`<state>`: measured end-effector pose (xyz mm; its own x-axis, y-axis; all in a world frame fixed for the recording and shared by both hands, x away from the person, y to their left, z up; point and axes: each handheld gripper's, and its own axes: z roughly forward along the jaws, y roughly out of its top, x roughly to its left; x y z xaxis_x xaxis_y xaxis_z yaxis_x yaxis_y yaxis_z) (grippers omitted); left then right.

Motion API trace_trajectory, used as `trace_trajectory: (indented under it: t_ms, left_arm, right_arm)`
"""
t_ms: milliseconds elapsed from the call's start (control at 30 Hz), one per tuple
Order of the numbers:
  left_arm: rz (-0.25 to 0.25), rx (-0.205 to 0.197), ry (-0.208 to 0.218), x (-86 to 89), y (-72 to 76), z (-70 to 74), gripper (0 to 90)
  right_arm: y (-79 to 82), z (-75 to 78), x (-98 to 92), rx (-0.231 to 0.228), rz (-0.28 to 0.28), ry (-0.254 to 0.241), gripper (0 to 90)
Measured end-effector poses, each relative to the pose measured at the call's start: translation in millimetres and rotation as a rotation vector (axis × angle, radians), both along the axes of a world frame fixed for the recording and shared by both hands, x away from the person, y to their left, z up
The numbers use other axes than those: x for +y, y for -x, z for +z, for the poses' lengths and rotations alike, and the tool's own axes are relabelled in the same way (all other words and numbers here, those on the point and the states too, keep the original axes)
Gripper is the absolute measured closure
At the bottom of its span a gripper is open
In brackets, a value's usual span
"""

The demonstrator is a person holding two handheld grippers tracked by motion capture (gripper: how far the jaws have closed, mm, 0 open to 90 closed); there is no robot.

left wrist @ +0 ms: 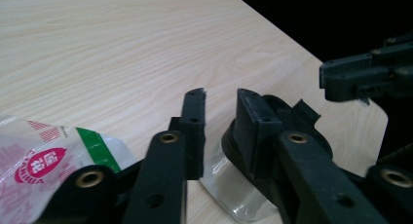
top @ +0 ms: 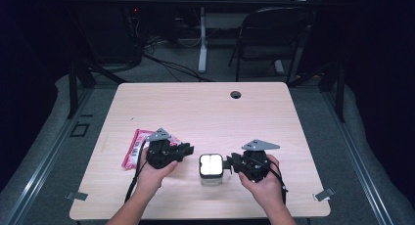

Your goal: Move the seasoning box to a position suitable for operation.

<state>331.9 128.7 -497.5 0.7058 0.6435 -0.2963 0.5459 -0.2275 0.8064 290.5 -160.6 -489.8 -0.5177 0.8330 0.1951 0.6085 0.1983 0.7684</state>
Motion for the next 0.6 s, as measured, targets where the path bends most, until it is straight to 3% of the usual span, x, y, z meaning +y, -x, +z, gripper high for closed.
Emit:
trace_trajectory:
  t_ms: [67, 200, 467, 600]
  left_arm:
    - [-0.011, -0.018, -0.031, -3.6, 2.9, -1.2, 79.0]
    - [-0.033, -0.036, -0.087, -10.5, 6.9, -4.5, 83.8]
    - [-0.078, 0.018, -0.127, -13.3, 13.3, -14.8, 87.2]
    - [-0.092, 0.002, -0.155, -14.5, 18.5, -14.6, 87.4]
  right_arm:
    - [-0.1, -0.6, -1.3, 0.026, -0.015, -0.008, 82.0]
    - [-1.8, -2.3, -1.3, 0.029, -0.020, -0.022, 82.8]
    - [-2.4, -7.7, 3.4, 0.070, -0.020, -0.051, 86.8]
    - [-3.1, -8.9, 5.7, 0.076, -0.020, -0.057, 87.4]
